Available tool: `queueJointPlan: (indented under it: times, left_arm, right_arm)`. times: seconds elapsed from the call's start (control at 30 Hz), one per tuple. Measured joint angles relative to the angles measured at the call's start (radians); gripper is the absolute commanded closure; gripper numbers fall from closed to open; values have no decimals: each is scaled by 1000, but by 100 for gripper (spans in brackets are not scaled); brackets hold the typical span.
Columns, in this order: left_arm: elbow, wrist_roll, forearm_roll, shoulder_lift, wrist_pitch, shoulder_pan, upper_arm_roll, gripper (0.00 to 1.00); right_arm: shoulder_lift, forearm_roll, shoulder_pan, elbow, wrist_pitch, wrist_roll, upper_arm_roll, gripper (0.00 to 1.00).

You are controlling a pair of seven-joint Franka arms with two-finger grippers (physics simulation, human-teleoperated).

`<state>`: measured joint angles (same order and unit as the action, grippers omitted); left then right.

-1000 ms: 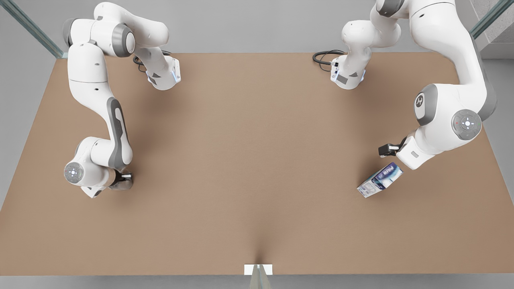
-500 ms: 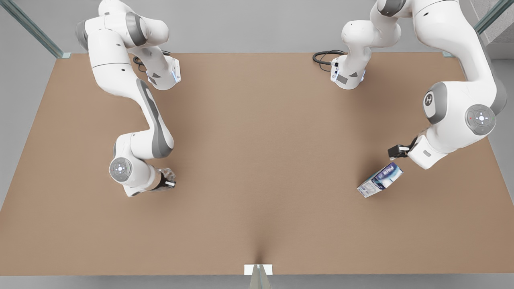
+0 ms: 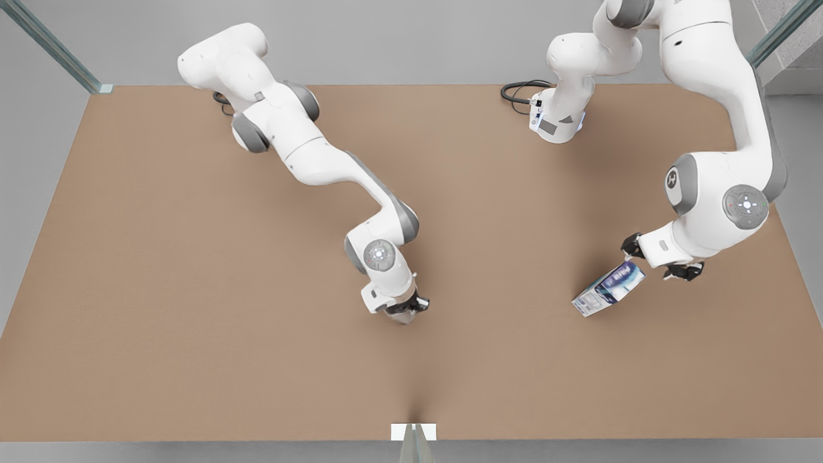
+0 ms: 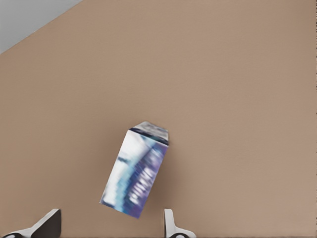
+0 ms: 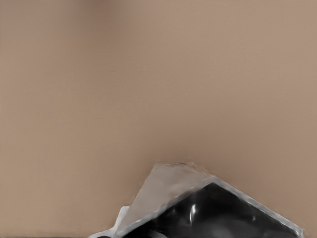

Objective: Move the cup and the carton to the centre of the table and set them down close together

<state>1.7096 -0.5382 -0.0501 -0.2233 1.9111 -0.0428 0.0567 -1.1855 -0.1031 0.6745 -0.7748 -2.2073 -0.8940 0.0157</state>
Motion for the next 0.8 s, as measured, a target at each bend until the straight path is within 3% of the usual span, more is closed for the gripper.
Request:
queueJointPlan:
  times: [0.17,0.2,0.23,0.8]
  left_arm:
    - [50,-104,2,-31,67,-1,-6,0]
    - [50,-104,2,-38,72,-2,-6,0]
    - [50,-103,2,-43,74,-2,-6,0]
    - [41,-101,5,-130,145,-3,-7,0]
  right_arm:
    - [-22,15,27,1,-35,0,12,79]
    - [-23,17,28,1,-34,-1,11,52]
    - [-25,15,30,0,-37,1,12,0]
    - [-17,-27,47,90,-151,-10,-50,0]
